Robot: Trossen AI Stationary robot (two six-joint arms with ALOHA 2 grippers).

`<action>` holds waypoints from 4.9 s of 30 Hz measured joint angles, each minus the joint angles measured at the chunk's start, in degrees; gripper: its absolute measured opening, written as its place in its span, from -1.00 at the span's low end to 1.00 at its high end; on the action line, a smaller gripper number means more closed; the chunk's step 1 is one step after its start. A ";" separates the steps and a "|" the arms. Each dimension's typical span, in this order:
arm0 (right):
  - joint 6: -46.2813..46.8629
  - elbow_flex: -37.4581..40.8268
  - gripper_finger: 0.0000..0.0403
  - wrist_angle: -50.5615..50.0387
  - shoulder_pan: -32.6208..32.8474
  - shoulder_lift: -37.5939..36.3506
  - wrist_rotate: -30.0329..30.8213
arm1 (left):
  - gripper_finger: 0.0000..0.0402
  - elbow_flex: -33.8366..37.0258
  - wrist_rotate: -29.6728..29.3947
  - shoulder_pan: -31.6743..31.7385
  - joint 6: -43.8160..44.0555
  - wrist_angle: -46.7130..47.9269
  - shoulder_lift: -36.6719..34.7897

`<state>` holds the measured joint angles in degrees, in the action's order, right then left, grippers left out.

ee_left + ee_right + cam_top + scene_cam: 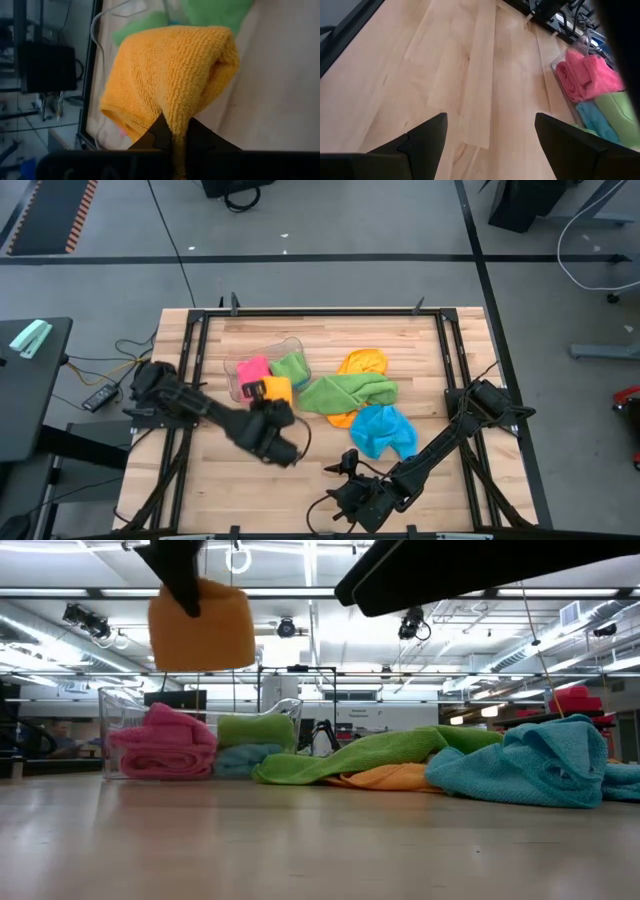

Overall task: Fold microfiber towels
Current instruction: Put the bottom yellow microfiber towel into the transparent bin, then fold the green microfiber towel

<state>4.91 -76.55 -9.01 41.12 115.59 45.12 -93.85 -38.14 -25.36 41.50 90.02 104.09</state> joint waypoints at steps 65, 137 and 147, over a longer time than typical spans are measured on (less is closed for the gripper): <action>1.76 0.00 0.55 0.50 -0.48 0.00 -0.26 | -0.01 15.66 5.09 7.55 -7.59 -8.83 -6.15; 2.19 41.15 0.01 29.28 -26.93 -38.97 -24.76 | -0.96 72.11 13.08 -8.41 -52.54 -106.12 -62.47; 2.45 49.01 0.01 42.02 -32.72 -36.95 -26.06 | -0.80 78.81 12.42 1.12 -57.79 -113.21 -69.20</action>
<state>7.36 -27.55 33.01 8.40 78.64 19.05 -15.04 -25.72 -24.23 -16.29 -23.19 34.89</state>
